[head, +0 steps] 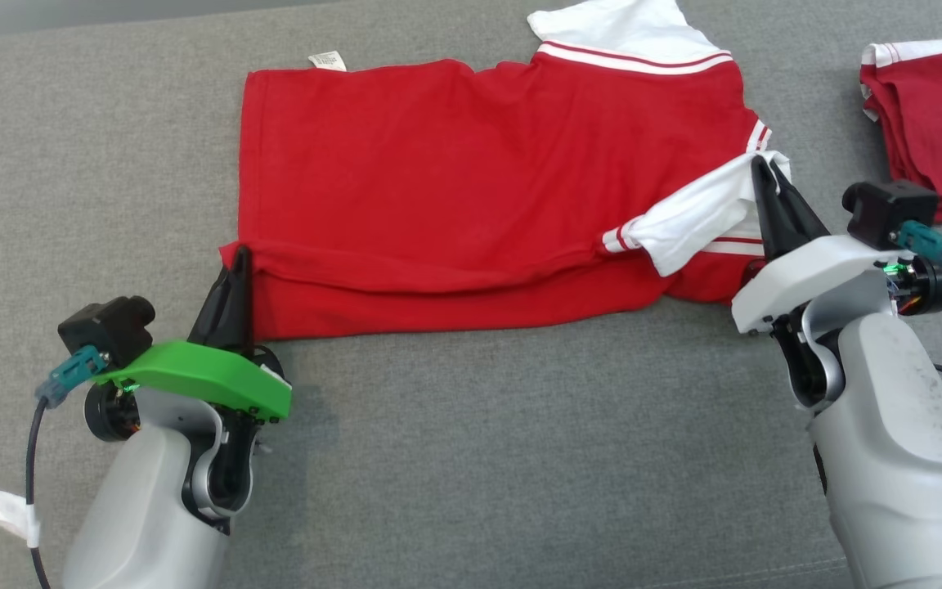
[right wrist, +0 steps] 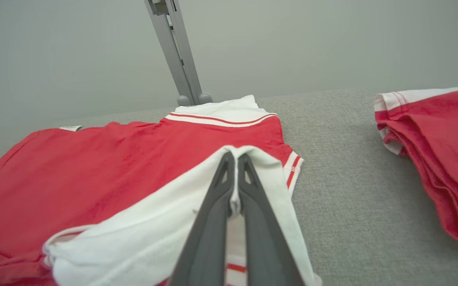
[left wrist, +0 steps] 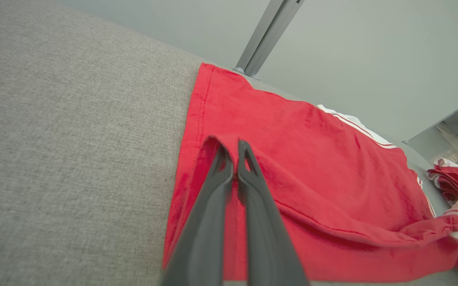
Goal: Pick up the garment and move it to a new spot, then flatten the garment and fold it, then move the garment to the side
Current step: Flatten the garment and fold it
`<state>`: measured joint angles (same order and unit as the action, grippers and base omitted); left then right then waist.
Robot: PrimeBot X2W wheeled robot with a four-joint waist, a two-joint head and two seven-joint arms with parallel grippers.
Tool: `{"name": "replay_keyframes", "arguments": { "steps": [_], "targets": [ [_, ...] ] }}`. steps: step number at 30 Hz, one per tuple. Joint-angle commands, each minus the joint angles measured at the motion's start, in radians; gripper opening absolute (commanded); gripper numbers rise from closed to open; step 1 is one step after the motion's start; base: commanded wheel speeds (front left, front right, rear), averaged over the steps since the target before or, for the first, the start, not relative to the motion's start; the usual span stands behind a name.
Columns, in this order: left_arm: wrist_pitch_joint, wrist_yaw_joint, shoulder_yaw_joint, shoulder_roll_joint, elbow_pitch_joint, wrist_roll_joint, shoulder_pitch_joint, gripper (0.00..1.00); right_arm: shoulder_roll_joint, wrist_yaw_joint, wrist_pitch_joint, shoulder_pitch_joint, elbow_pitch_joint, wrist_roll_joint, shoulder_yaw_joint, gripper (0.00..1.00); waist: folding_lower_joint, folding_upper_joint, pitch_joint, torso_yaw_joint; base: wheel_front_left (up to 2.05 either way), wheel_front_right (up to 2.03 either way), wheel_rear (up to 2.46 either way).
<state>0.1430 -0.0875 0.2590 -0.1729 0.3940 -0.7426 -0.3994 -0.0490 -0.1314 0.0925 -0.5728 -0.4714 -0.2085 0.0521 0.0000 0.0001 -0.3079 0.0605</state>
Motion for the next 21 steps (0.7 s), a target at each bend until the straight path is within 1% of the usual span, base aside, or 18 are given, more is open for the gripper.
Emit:
{"name": "replay_keyframes", "arguments": {
  "steps": [1, 4, 7, 8, 9, 10, 11, 13, 17, 21],
  "targets": [
    [-0.003, 0.006, 0.002, -0.005, 0.013, 0.009, -0.026, 0.00, -0.003, 0.002, 0.011, -0.032, -0.039, 0.007, 0.007, 0.00, 0.0000, -0.0001, -0.005, -0.002, 0.00, 0.00, 0.00],
    [-0.007, 0.006, 0.005, -0.003, 0.034, 0.007, -0.046, 0.00, -0.003, 0.002, 0.022, -0.086, -0.122, 0.003, 0.017, 0.00, 0.0000, -0.0001, -0.011, -0.002, 0.00, 0.00, 0.00],
    [-0.006, 0.007, 0.011, -0.002, 0.052, 0.013, -0.061, 0.00, -0.003, 0.002, 0.032, -0.143, -0.216, -0.028, 0.018, 0.00, 0.0000, -0.0001, -0.016, -0.003, 0.00, 0.00, 0.00],
    [-0.005, 0.007, 0.014, -0.003, 0.055, 0.018, -0.065, 0.00, -0.003, 0.002, 0.034, -0.158, -0.244, -0.040, 0.017, 0.05, 0.0000, -0.0001, -0.017, -0.002, 0.00, 0.00, 0.00],
    [0.000, 0.007, 0.017, -0.003, 0.058, 0.022, -0.068, 0.06, -0.003, 0.002, 0.039, -0.179, -0.281, -0.047, 0.016, 0.29, 0.0000, -0.0001, -0.019, -0.002, 0.00, 0.00, 0.00],
    [0.000, 0.006, 0.021, -0.003, 0.060, 0.026, -0.069, 0.35, -0.003, 0.002, 0.048, -0.196, -0.308, -0.047, 0.011, 0.47, 0.0000, -0.0001, -0.020, -0.002, 0.00, 0.00, 0.00],
    [0.003, 0.004, 0.026, -0.004, 0.062, 0.033, -0.071, 1.00, -0.003, 0.002, 0.062, -0.216, -0.337, -0.041, 0.005, 1.00, 0.0000, -0.0001, -0.021, -0.003, 0.00, 0.00, 0.00],
    [0.008, 0.003, 0.034, -0.003, 0.062, 0.037, -0.070, 1.00, -0.003, 0.002, 0.089, -0.246, -0.388, -0.036, -0.002, 1.00, 0.0000, -0.0001, -0.021, -0.006, 0.00, 0.00, 0.00],
    [0.014, 0.004, 0.040, -0.007, 0.048, 0.039, -0.047, 1.00, -0.004, 0.002, 0.138, -0.287, -0.447, -0.043, -0.013, 1.00, 0.0000, -0.0001, -0.014, -0.010, 0.00, 0.00, 0.00],
    [0.020, 0.011, 0.034, -0.022, 0.019, 0.033, -0.006, 1.00, -0.003, 0.002, 0.165, -0.301, -0.452, -0.014, -0.008, 1.00, 0.0000, -0.0001, 0.001, -0.008, 0.00, 0.00, 0.00]
  ]
}}
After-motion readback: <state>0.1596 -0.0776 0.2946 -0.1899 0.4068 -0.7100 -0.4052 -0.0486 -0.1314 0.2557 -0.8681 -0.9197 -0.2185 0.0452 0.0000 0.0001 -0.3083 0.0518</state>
